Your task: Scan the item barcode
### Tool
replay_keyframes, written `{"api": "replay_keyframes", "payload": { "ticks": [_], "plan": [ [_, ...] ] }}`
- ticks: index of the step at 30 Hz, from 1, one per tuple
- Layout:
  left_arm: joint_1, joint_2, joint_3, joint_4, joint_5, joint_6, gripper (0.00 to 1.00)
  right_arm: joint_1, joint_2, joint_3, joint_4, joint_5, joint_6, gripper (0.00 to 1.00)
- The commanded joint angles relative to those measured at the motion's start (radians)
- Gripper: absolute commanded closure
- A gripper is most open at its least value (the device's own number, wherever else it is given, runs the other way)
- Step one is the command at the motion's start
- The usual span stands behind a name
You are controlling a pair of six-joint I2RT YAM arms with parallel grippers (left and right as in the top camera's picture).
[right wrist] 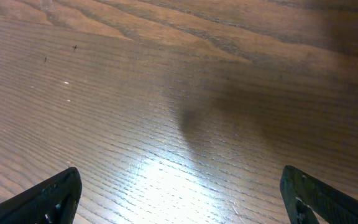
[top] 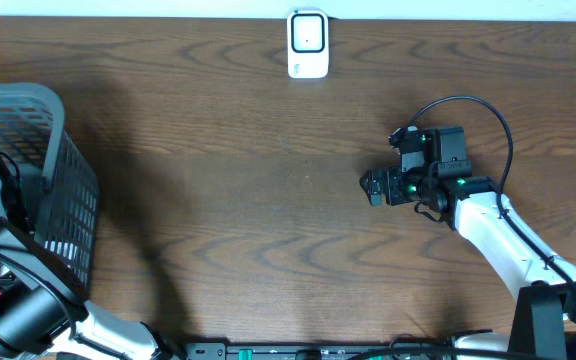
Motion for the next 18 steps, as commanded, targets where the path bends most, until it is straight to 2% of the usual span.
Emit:
{"api": "replay_keyframes", "payload": {
  "ticks": [1,14,18],
  "plan": [
    [0.005,0.015,-0.029,0.011,-0.030,-0.017,0.03,0.010,0.007,-0.006,0.004,-0.018,-0.012,0.01],
    [0.005,0.137,-0.036,0.033,-0.027,-0.016,0.03,0.010,0.007,-0.006,0.003,-0.018,-0.012,0.01],
    [0.005,0.142,-0.036,0.031,-0.027,-0.016,0.16,0.010,0.007,-0.006,0.003,-0.018,-0.012,0.01]
  ]
}}
